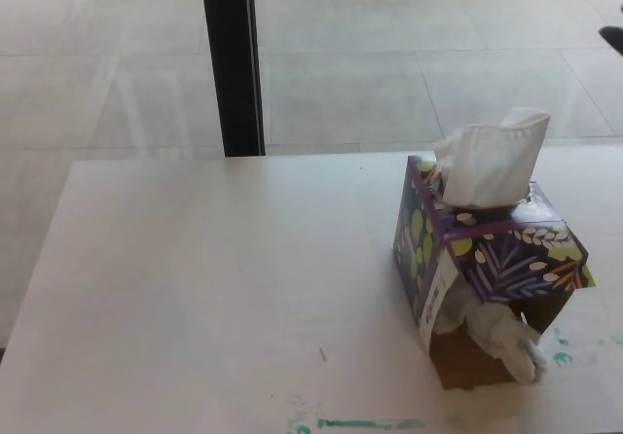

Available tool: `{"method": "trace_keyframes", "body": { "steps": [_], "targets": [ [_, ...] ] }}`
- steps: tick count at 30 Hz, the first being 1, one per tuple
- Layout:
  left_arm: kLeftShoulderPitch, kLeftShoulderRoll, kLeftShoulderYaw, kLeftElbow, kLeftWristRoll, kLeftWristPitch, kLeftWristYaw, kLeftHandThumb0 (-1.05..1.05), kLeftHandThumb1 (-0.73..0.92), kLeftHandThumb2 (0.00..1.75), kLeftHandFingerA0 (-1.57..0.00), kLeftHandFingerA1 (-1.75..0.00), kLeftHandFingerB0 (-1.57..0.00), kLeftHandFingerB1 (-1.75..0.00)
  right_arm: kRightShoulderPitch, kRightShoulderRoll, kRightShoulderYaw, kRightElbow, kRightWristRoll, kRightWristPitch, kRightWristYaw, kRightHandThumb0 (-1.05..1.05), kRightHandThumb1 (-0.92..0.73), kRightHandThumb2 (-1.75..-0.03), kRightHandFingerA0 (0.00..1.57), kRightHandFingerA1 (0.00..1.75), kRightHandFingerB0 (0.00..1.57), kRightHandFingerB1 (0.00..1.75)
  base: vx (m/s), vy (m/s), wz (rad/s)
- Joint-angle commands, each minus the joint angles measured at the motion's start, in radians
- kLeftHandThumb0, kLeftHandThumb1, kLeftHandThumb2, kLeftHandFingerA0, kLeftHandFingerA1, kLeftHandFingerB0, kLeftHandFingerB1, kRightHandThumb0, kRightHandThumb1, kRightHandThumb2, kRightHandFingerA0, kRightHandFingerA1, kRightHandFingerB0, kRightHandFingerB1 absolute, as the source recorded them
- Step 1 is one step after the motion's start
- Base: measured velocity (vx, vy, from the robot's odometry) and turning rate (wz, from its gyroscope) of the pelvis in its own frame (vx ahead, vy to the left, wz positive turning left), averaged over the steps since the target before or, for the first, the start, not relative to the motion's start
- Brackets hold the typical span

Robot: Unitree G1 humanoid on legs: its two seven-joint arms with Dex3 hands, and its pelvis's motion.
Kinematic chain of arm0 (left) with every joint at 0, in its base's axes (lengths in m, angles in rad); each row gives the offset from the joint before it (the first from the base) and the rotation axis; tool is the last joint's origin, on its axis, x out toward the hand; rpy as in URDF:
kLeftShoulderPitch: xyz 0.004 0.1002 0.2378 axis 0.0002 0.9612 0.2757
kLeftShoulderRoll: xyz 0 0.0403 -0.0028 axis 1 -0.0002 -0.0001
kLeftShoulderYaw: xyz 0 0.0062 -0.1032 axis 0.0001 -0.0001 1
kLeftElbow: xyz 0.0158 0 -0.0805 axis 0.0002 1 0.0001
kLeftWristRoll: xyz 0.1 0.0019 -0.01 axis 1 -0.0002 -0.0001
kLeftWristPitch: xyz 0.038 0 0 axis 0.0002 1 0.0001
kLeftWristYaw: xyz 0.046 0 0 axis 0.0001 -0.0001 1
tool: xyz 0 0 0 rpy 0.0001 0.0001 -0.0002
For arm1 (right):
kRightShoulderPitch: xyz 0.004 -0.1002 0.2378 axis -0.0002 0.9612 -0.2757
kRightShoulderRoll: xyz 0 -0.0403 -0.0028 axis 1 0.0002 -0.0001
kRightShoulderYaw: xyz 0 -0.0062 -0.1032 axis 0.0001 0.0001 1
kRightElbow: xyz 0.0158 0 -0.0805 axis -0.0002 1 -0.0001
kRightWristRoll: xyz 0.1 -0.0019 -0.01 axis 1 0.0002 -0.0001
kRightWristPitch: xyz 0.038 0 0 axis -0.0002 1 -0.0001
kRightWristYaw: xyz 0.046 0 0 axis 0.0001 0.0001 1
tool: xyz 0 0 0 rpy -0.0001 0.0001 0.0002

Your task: The robot uses its right hand to pull out a tissue from the tissue box kept in the middle of the desk and put it on the right side

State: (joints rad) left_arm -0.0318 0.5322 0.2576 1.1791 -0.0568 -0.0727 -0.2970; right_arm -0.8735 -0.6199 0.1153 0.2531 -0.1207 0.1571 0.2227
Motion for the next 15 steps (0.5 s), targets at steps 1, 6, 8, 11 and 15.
{"method": "trace_keyframes", "body": {
  "steps": [1, 6, 8, 11, 15],
  "targets": [
    [0.014, 0.031, -0.009, 0.006, 0.010, -0.040, -0.008, -0.93, 0.92, 0.71, -0.85, -1.15, -0.63, -1.11, -0.130, -0.009, 0.149, 0.130, -0.135, 0.022, 0.153, -0.73, -0.52, -0.86, 0.17, 0.56, 0.22, 0.43, 0.00, 0.000, 0.00],
    [0.017, 0.038, -0.021, 0.007, 0.016, -0.052, -0.011, -0.93, 0.71, 1.14, -0.85, -1.07, -0.64, -1.00, -0.202, -0.021, 0.307, 0.270, -0.221, -0.030, 0.260, -0.75, -0.53, -0.89, 0.06, 0.47, 0.18, 0.43, 0.00, 0.000, 0.00],
    [0.018, 0.038, -0.025, 0.008, 0.019, -0.059, -0.008, -0.95, 0.73, 1.14, -0.84, -1.07, -0.64, -1.00, -0.210, -0.019, 0.324, 0.278, -0.216, -0.027, 0.277, -0.77, -0.54, -0.90, 0.03, 0.45, 0.17, 0.43, 0.00, 0.000, 0.00],
    [0.030, 0.036, -0.029, 0.015, 0.019, -0.064, -0.007, -0.94, 0.92, 0.72, -0.88, -1.17, -0.62, -1.11, -0.202, -0.027, 0.352, 0.262, -0.227, -0.026, 0.308, -0.81, -0.55, -0.93, 0.05, 0.44, 0.15, 0.44, 0.00, 0.000, 0.00],
    [0.043, 0.036, -0.036, 0.014, 0.021, -0.069, -0.006, -0.96, 0.92, 0.72, -0.87, -1.16, -0.62, -1.11, -0.196, -0.029, 0.370, 0.227, -0.225, 0.012, 0.375, -0.82, -0.71, -0.62, 0.06, 0.32, 0.17, 0.28, 0.00, 0.000, 0.00]
  ]
}}
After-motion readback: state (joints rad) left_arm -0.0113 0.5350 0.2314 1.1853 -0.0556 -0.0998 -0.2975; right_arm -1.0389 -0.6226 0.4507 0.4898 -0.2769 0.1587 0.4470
